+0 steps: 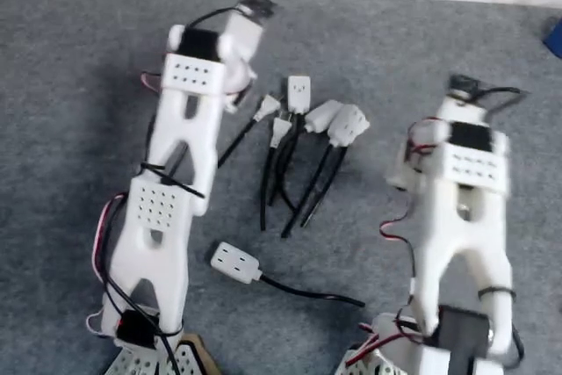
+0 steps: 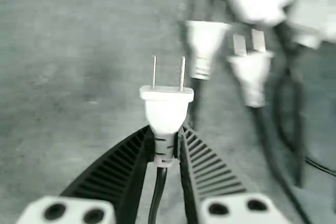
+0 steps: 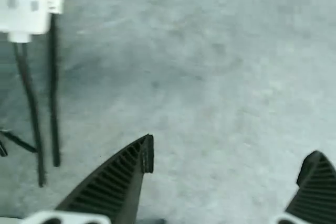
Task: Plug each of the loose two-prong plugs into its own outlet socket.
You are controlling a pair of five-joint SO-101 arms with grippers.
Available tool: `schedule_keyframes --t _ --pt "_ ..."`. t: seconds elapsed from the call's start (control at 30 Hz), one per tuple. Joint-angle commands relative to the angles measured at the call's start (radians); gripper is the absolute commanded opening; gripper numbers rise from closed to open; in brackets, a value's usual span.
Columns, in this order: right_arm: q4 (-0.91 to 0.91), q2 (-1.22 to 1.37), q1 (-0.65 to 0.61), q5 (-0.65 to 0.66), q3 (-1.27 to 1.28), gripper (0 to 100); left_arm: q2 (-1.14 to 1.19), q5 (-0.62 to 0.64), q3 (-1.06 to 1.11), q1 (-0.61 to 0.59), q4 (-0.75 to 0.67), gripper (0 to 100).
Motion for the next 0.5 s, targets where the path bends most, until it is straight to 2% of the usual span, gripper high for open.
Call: schedule_keyframes --t 0.0,0.1,0.23,0.37,0.47 --pt "0.035 -0.194 0.182 0.097 0.036 40.6 -0.179 -0.002 0.166 0.148 0.015 4" --pt "0.031 -0.369 0.263 0.176 0.191 40.6 -0.297 -0.002 0.278 0.278 0.015 4" --pt "-0.070 -0.605 0.303 0.216 0.478 40.6 -0.371 -0.011 0.432 0.421 0.014 4" --pt "-0.160 -0.786 0.332 0.218 0.717 40.6 -0.323 -0.061 0.544 0.495 0.012 4" --pt "-0.163 -0.875 0.414 0.241 0.757 40.6 -0.288 -0.104 0.553 0.526 0.009 4"
